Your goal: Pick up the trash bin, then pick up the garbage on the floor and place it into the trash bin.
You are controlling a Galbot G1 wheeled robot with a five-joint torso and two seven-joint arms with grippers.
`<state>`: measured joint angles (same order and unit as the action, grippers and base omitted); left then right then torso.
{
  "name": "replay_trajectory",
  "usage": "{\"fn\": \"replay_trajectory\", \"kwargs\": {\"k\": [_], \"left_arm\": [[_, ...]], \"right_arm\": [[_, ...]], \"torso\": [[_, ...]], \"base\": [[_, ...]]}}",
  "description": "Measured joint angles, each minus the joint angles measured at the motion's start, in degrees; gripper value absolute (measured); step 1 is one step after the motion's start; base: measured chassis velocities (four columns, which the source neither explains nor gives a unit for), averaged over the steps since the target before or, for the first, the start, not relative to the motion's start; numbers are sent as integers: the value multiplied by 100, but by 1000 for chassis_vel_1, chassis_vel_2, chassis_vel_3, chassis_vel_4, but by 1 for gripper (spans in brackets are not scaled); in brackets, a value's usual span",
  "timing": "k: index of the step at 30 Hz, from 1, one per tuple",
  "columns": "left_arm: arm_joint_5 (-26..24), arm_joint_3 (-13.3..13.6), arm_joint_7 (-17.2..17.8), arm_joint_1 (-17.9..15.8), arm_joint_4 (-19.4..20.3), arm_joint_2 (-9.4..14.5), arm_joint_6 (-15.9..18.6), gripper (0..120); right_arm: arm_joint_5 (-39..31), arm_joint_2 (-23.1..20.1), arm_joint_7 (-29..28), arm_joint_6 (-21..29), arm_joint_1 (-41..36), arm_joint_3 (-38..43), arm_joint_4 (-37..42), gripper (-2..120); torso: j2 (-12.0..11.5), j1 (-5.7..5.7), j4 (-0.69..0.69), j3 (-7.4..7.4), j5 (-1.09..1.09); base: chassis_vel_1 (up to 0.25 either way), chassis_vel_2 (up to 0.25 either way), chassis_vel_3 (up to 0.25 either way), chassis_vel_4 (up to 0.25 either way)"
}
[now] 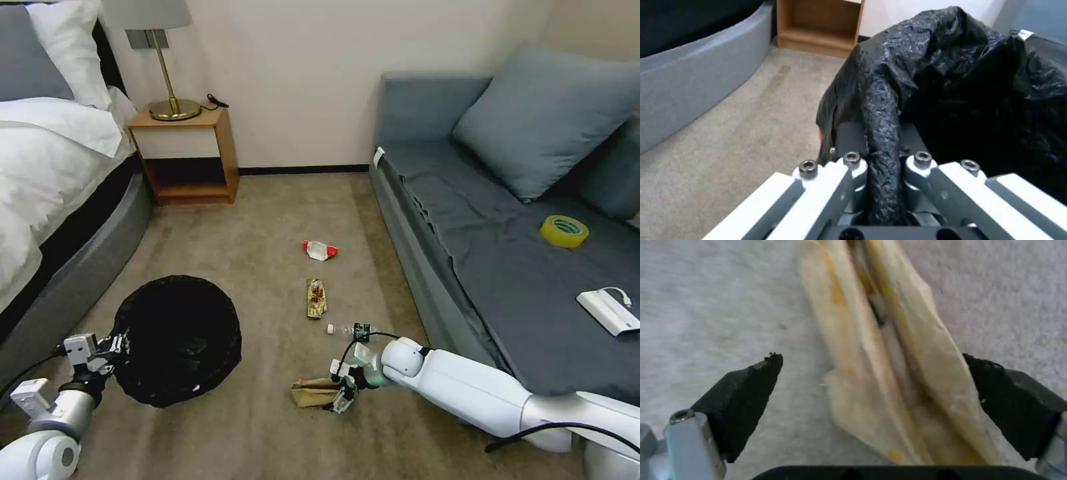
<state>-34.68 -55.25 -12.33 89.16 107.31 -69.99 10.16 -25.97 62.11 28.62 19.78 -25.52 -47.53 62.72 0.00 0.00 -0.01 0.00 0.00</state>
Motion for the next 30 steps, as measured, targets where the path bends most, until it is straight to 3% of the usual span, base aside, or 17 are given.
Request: {"fn": "replay_trajectory", "kwargs": {"k": [5, 8, 19, 22, 30], "left_arm": [[58, 20, -7, 19, 83, -90, 0, 5], [89, 3, -14, 43, 125, -148, 0, 5], [104, -44, -16, 110, 236, -280, 0, 5], [100, -47, -16, 180, 289, -335, 1, 5], [42, -22, 20, 289, 314, -378, 8, 5]], "right_arm": [[175, 217, -117, -73, -78, 107, -263, 92], [206, 248, -133, -112, -89, 146, -282, 78], [332, 164, -218, -161, -133, 184, -149, 42], [357, 114, -293, -200, -201, 208, -114, 25], [370, 8, -502, -212, -345, 342, 39, 0]], "torso": [[0, 0, 0, 0, 0], [0, 0, 1, 0, 0], [0, 0, 1, 0, 0], [0, 0, 0, 0, 1], [0, 0, 1, 0, 1]], "base": [[0, 0, 0, 0], [0, 0, 0, 0], [0, 0, 0, 0], [0, 0, 0, 0], [0, 0, 0, 0]]}}
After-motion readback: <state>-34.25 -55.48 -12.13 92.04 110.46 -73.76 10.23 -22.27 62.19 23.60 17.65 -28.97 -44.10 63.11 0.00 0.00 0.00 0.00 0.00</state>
